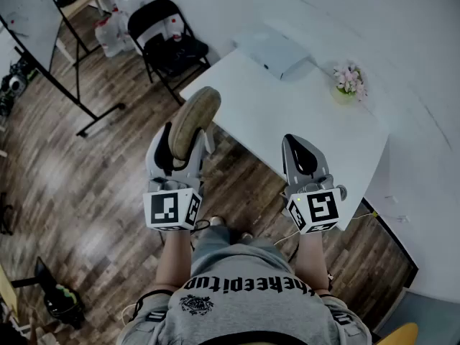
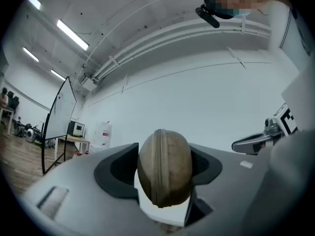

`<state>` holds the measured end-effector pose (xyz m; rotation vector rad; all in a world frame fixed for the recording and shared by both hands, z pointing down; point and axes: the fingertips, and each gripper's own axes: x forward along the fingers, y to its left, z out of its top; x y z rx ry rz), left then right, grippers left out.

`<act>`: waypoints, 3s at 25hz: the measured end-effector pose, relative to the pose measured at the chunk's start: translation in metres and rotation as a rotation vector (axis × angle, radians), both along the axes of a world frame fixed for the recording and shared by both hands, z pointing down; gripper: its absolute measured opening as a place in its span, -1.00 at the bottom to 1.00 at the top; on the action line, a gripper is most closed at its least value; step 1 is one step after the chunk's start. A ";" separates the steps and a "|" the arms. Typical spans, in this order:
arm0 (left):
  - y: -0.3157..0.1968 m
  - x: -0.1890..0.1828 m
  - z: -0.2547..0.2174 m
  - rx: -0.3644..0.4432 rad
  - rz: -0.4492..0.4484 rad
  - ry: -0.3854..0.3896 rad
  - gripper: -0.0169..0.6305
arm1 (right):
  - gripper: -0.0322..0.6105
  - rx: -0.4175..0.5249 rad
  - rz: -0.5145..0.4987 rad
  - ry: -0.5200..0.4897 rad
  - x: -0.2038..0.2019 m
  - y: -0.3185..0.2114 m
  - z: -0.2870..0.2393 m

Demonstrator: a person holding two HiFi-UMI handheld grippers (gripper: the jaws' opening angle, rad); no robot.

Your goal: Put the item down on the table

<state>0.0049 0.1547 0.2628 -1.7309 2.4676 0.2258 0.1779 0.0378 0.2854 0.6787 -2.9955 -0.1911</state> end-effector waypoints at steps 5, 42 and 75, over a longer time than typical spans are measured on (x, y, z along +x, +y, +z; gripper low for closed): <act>0.002 0.002 0.000 0.006 0.004 -0.007 -0.08 | -0.89 0.000 -0.007 -0.002 0.000 0.004 -0.001; -0.027 -0.060 0.004 0.015 0.156 -0.009 -0.08 | -0.89 -0.015 0.140 -0.065 -0.050 -0.010 0.004; -0.198 -0.128 0.001 -0.016 0.127 -0.014 -0.08 | -0.89 -0.049 0.043 -0.071 -0.149 -0.189 -0.001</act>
